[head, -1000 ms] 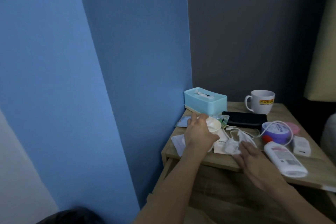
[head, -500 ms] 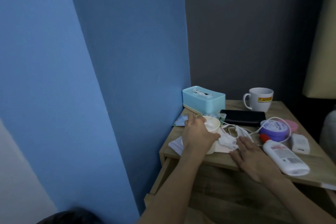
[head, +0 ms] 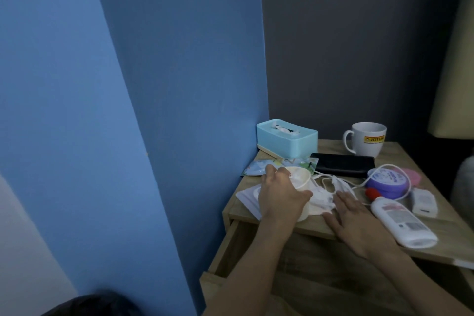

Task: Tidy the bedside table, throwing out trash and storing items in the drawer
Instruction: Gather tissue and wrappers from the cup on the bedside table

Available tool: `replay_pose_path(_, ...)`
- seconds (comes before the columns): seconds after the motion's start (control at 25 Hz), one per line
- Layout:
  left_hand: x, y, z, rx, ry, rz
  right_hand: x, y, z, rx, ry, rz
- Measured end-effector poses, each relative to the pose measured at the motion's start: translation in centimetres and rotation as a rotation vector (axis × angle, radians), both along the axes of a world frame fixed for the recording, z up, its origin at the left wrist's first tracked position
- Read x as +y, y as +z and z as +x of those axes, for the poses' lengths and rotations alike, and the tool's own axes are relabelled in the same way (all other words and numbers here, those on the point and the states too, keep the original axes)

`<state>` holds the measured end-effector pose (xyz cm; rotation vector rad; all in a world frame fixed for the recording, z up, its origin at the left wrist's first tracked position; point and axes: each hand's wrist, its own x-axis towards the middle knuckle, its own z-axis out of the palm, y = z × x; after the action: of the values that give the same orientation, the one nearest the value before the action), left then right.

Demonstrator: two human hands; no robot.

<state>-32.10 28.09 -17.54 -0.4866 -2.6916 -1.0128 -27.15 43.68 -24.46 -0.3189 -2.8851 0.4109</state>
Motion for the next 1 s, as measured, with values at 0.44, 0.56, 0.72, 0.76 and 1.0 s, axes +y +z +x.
replay_pose_path(0.44, 0.5, -0.6, -3.9, -0.002, 0.001, -0.022, -0.4, 0.5, 0.1, -0.011, -0.01, -0.009)
replay_pose_path(0.56, 0.3, -0.9, -4.1, -0.048, -0.051, -0.033, -0.4, 0.4, 0.2, 0.025, -0.021, -0.041)
replay_pose_path(0.72, -1.1, -2.0, -2.4, -0.057, -0.067, -0.047, -1.0, 1.0, 1.1, 0.095, -0.031, -0.066)
replay_pose_path(0.76, -1.6, -2.5, -1.6, -0.024, -0.08, -0.051, -1.4, 1.5, 1.6, 0.124, -0.034, -0.067)
replay_pose_path(1.0, -4.4, -3.0, 2.2, -0.011, -0.15, -0.11, -3.6, 4.0, 5.7, 0.155, -0.081, 0.036)
